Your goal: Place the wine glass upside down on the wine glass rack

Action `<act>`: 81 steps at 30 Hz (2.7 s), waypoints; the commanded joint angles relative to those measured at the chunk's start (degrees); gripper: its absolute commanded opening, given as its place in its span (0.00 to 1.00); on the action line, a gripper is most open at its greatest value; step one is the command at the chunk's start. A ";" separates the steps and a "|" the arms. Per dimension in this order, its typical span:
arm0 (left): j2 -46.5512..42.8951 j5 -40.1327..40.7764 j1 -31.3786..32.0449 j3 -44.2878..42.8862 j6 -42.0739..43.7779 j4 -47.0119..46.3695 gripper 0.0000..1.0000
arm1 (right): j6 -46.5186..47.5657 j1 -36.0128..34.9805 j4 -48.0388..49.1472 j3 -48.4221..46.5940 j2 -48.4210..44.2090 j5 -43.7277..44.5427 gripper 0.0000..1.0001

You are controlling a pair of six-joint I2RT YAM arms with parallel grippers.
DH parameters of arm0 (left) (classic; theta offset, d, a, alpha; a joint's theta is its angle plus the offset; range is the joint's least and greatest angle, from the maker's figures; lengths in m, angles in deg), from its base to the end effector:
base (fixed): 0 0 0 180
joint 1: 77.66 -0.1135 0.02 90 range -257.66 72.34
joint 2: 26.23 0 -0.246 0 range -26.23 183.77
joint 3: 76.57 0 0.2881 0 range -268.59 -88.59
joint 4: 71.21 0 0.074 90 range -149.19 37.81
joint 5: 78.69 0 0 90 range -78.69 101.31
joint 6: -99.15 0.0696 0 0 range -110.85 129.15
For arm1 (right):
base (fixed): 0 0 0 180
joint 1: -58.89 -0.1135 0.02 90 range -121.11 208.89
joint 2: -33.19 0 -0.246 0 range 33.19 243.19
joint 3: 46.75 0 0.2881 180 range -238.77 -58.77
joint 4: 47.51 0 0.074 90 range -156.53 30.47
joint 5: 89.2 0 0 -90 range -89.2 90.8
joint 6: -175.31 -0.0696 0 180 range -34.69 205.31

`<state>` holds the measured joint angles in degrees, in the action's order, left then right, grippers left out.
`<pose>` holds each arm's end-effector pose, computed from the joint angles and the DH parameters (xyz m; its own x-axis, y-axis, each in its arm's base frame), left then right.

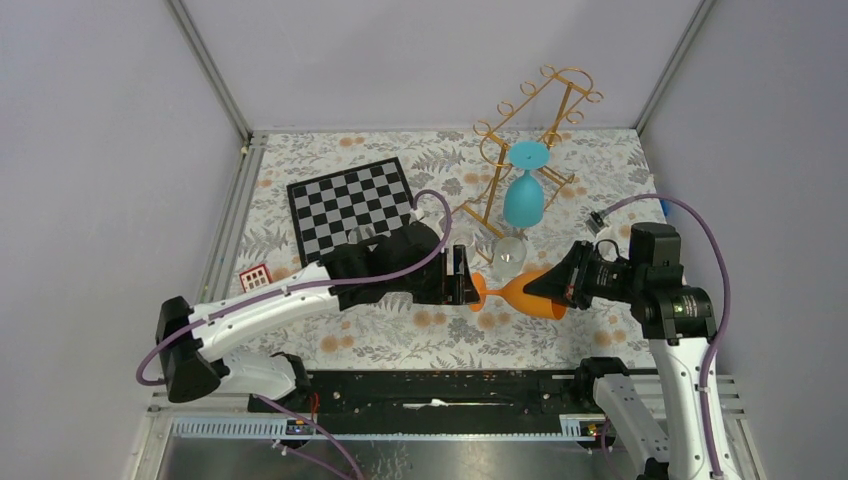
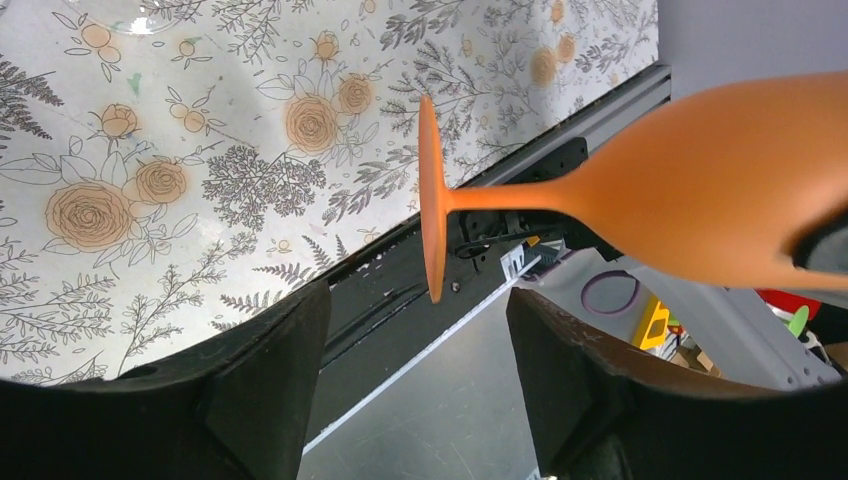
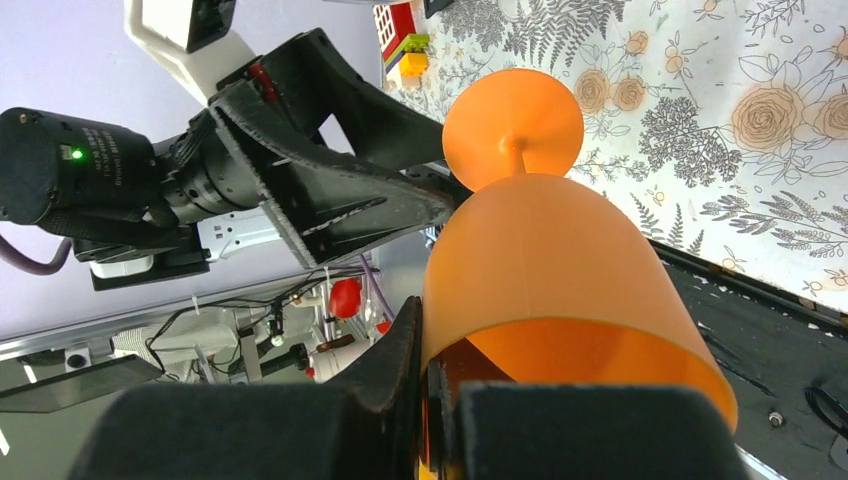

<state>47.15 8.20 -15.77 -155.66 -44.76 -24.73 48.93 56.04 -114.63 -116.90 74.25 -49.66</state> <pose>0.1592 -0.3061 0.2842 -0.9086 -0.0116 -0.4175 0.2816 0.7212 -0.6329 0.1766 0.0625 0.3423 -0.8740 0.3346 -0.3524 -0.1490 0.5058 0.8497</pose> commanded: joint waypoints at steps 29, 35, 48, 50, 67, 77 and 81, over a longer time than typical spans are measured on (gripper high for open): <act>2.20 3.93 0.51 -0.89 -1.37 -5.70 0.00 | -3.52 -0.59 6.52 3.41 -1.97 -3.82 0.40; -1.30 13.30 0.44 -0.98 0.66 -3.04 0.00 | -0.02 -0.64 2.52 2.16 -1.16 -0.29 0.72; -17.30 30.04 0.43 3.47 15.16 -1.74 0.00 | 3.09 -0.60 0.60 -0.31 0.95 1.59 1.00; -19.76 30.80 0.43 4.01 19.29 -2.01 0.00 | 3.40 -0.65 0.41 -0.73 1.12 1.70 1.00; -36.86 -2.35 0.43 13.84 66.18 -11.75 0.00 | 7.93 -0.66 -6.88 -4.51 0.65 3.91 1.00; -34.14 -18.49 1.16 16.66 83.68 -16.42 0.00 | 5.63 -0.69 -5.02 1.06 -1.76 -1.52 1.00; -32.34 -17.43 4.20 16.71 93.45 -16.58 0.00 | 3.18 -0.83 -3.39 3.65 -3.31 -3.94 1.00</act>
<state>13.56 -5.68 -14.00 -138.70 37.14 -36.66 54.31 55.77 -120.00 -114.97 72.19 -49.31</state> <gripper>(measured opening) 0.026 0.993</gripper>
